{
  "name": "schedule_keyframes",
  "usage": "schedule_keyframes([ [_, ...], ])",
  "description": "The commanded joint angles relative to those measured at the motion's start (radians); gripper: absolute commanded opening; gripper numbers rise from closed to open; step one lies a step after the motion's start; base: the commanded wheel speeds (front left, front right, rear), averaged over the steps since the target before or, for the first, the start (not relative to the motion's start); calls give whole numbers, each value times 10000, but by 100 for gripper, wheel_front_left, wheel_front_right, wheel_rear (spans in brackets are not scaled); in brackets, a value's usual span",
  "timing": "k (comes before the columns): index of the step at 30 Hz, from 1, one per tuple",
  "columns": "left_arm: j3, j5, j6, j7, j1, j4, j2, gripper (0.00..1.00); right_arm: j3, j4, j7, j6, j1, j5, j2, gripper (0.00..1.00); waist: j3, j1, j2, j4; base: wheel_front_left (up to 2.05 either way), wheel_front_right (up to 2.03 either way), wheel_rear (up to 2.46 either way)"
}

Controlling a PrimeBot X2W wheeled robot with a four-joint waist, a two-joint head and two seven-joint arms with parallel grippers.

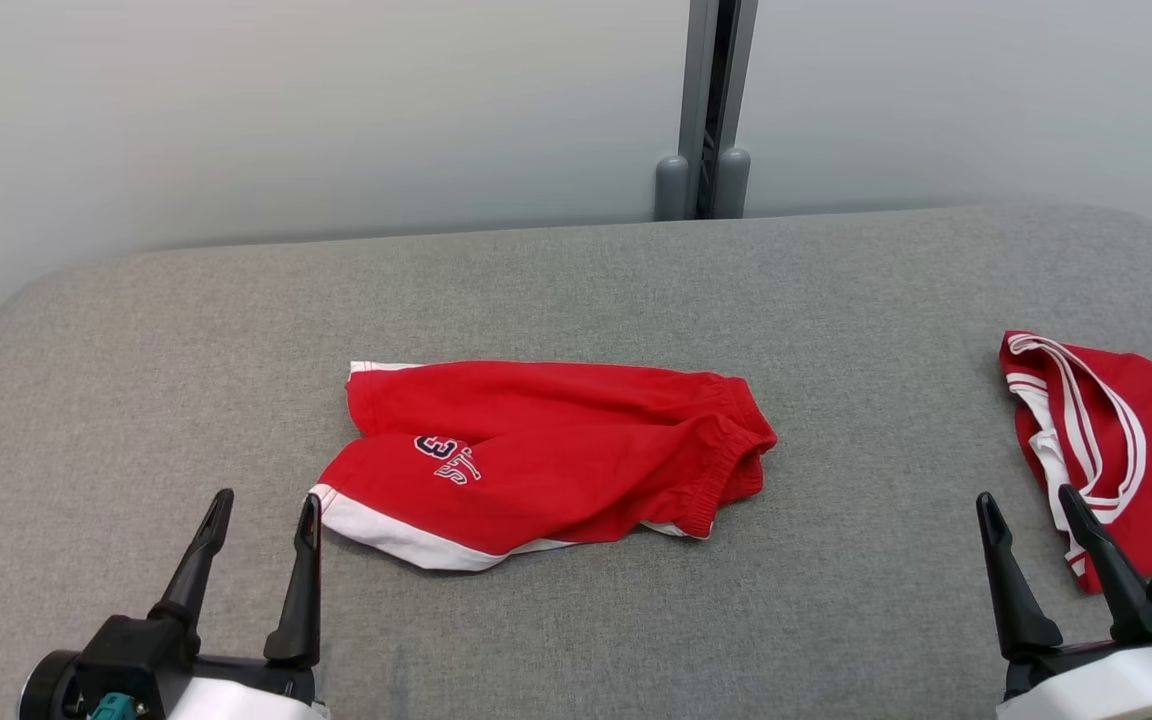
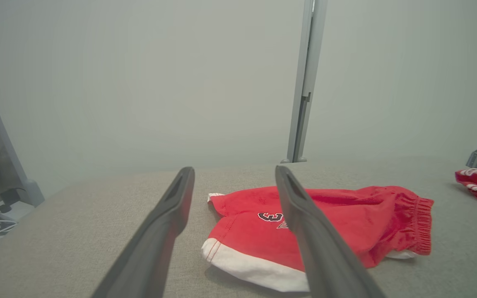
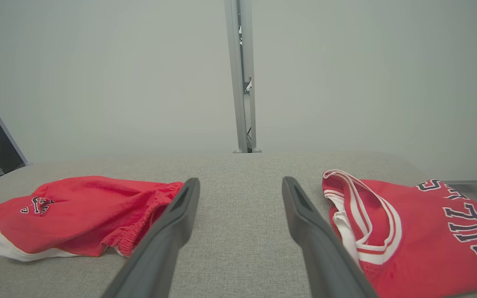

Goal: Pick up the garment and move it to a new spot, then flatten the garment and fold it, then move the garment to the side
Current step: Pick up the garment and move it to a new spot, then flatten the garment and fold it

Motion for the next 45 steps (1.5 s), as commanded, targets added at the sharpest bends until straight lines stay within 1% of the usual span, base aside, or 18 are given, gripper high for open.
schedule_keyframes([
  [1,-7,-66,56,30,111,-52,70,100,-45,-92,76,-7,119,-74,-8,100,-49,0,-1,-20,0,0,0],
  [15,-130,-146,114,172,129,-112,112,100,-46,-359,198,-7,181,25,53,100,-87,0,-1,-61,0,0,0],
  [38,-285,-215,141,74,-232,6,155,100,95,-201,140,-7,-82,112,40,100,19,0,-1,91,0,0,0],
  [42,-327,-222,134,19,-348,-6,137,100,295,-125,203,-7,-159,196,-60,100,125,0,-1,190,0,0,0],
  [45,-388,-206,88,-3,-525,-43,106,100,769,133,336,-7,-386,269,-242,100,347,0,-1,334,0,0,0],
])
